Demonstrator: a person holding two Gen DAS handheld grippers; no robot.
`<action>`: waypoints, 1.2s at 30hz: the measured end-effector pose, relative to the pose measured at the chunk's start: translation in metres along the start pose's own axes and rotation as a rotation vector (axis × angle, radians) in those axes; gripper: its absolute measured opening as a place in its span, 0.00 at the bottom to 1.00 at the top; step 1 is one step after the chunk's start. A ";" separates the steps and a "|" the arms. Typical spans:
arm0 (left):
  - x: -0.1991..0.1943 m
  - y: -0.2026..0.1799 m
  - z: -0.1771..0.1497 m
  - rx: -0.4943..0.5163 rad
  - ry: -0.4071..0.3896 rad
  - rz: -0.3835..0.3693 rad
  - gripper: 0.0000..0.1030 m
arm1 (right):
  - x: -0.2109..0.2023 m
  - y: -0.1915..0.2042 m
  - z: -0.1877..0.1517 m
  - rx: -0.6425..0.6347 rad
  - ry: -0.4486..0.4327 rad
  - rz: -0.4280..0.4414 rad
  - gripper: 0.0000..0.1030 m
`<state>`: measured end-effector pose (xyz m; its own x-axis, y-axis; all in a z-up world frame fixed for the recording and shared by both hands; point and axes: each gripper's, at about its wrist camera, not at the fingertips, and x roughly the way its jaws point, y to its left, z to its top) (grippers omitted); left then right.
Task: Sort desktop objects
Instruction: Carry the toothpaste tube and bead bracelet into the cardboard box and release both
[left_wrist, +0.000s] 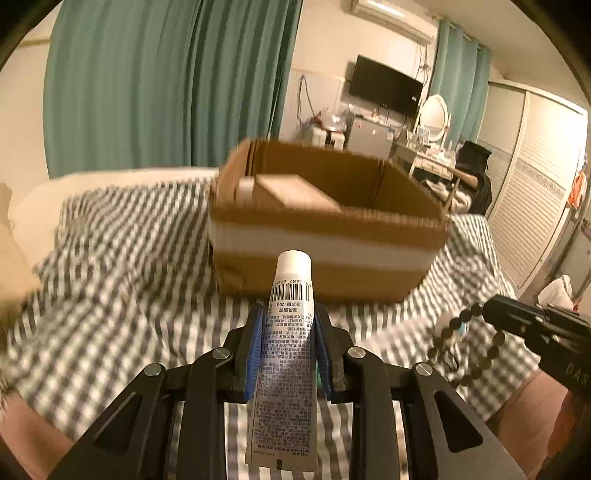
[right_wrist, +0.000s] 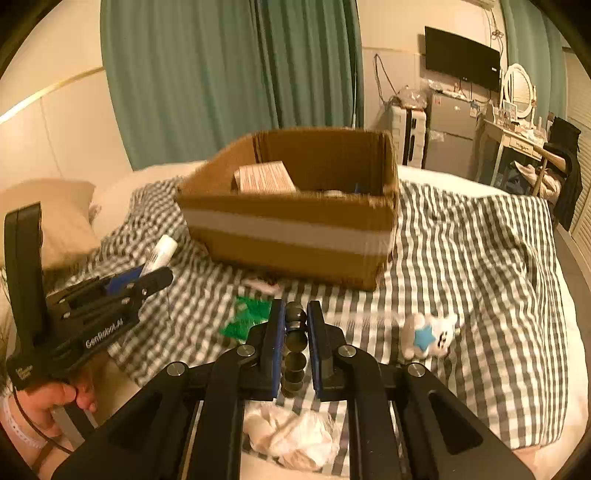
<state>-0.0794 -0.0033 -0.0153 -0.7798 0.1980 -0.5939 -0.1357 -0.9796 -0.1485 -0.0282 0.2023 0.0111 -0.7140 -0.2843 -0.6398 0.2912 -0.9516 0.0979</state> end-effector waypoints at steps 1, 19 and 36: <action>-0.001 -0.001 0.008 0.004 -0.012 -0.003 0.25 | -0.002 0.001 0.006 -0.004 -0.012 0.009 0.11; 0.041 -0.024 0.124 0.043 -0.112 -0.063 0.25 | 0.017 0.009 0.133 -0.071 -0.157 0.077 0.11; 0.138 -0.017 0.129 0.039 0.026 -0.022 0.43 | 0.088 -0.030 0.135 -0.022 -0.096 0.031 0.30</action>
<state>-0.2637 0.0366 0.0072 -0.7603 0.2197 -0.6113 -0.1768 -0.9755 -0.1307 -0.1858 0.1906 0.0546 -0.7616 -0.3247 -0.5608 0.3276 -0.9396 0.0991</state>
